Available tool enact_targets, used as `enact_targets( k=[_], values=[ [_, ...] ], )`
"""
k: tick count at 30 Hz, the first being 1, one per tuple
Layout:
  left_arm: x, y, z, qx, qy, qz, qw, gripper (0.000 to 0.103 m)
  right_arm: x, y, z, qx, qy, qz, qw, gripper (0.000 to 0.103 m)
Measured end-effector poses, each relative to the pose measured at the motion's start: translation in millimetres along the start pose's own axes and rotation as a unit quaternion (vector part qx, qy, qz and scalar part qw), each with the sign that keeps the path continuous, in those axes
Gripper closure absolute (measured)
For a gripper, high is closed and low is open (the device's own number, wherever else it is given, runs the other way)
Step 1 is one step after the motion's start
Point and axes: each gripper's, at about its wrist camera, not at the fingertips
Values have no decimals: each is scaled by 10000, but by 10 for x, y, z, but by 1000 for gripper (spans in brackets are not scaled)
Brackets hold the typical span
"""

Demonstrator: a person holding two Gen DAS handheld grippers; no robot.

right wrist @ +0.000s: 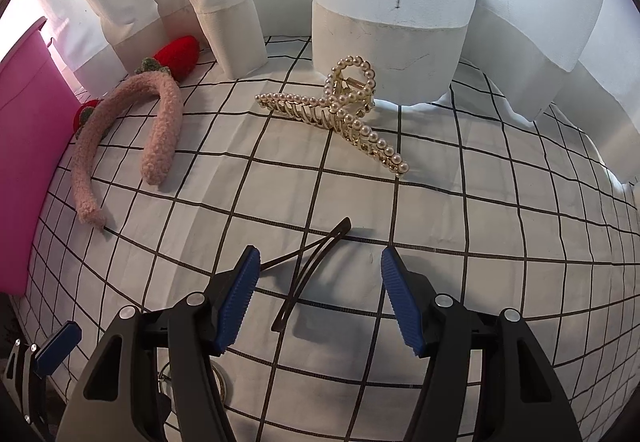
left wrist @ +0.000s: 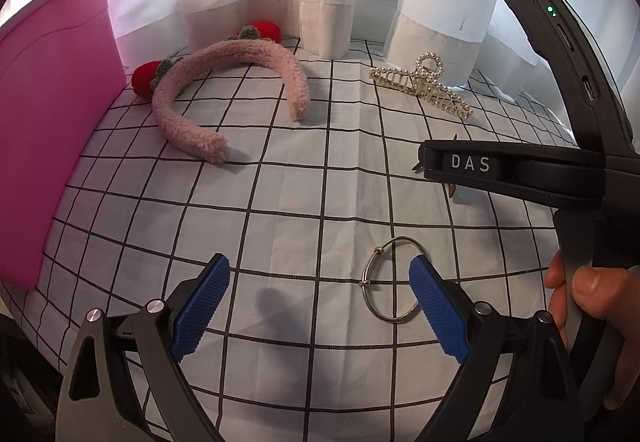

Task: Organize jewelry
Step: 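Lower the right tool over the dark hair clip while the left tool lowers over the silver bangle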

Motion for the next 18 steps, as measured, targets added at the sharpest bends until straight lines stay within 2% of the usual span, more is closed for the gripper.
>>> enact_targets(
  k=[6,10,13,18],
  values=[
    [16,-144,19,175,4,128,9998,14,17,-63,16,-127,14,84,9999,40],
    [29,-205,102,248,152,139,9995,14,14,-63,24,-123,17,50,9999,39],
    [35,-198,172,214,266,50,9994,14,13,-48,39,-77,8,9,10000,38],
    [45,-268,219,39,191,215,9996,11,47,-13,43,-9,-73,-90,9999,36]
  ],
)
Point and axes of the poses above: each gripper's, at about its wrist camera, not at the fingertips, and z roughly the way its jaws point, y to its left, x to its underside, and after that the axes turned 2 degrees about z, right-handed
